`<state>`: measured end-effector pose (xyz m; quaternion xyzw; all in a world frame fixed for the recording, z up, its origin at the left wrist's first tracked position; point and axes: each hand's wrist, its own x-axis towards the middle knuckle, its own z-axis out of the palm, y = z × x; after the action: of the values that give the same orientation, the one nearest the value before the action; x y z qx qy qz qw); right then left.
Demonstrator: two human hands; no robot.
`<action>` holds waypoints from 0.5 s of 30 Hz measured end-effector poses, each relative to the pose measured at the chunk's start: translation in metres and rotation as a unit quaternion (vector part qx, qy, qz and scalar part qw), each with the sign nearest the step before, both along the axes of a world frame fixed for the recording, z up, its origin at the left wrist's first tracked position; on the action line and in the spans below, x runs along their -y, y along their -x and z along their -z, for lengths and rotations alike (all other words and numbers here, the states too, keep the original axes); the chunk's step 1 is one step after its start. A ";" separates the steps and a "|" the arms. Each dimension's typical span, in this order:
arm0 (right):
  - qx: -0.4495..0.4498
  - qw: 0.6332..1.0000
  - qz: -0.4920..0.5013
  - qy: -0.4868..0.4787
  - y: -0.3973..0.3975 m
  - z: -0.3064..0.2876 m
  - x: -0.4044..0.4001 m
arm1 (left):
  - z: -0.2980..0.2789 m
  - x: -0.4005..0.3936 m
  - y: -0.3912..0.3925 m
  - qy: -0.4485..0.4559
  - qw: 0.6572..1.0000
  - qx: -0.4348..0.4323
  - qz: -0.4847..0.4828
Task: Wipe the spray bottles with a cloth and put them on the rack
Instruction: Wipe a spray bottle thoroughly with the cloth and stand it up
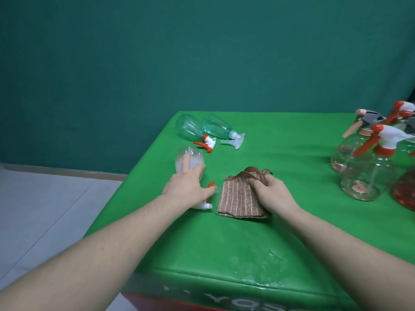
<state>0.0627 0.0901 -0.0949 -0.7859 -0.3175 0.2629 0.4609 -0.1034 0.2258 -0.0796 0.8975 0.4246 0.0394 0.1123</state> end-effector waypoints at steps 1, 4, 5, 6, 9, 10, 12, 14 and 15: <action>0.006 1.000 0.002 0.000 0.001 0.000 0.003 | -0.002 0.004 0.001 -0.006 1.000 -0.001 0.013; 0.012 1.000 0.006 0.000 0.000 -0.002 0.011 | -0.011 -0.001 0.009 -0.093 0.993 -0.019 0.076; 0.014 1.000 0.008 0.002 0.000 -0.003 0.013 | -0.015 -0.007 0.013 -0.129 0.985 -0.046 0.102; 0.014 1.000 0.010 0.003 -0.002 -0.003 0.015 | -0.018 -0.014 0.016 -0.172 0.970 -0.095 0.141; -0.006 1.000 0.020 -0.002 -0.005 -0.004 0.022 | -0.025 -0.029 0.018 -0.247 0.911 -0.230 0.236; -0.019 1.000 0.023 -0.008 -0.005 -0.004 0.023 | -0.026 -0.032 0.017 -0.252 0.900 -0.251 0.251; -0.058 0.998 0.030 -0.022 -0.006 -0.002 0.026 | -0.026 -0.036 0.010 -0.257 0.883 -0.278 0.276; -0.094 0.995 0.032 -0.025 -0.005 -0.003 0.031 | -0.023 -0.037 0.003 -0.259 0.877 -0.283 0.290; -0.105 0.994 0.034 -0.022 -0.005 -0.003 0.033 | -0.021 -0.037 0.001 -0.256 0.880 -0.277 0.288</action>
<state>0.0677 0.0573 -0.0921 -0.7539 -0.2459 0.3214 0.5176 -0.1044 0.2628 -0.0585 0.9521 0.1357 -0.1371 -0.2372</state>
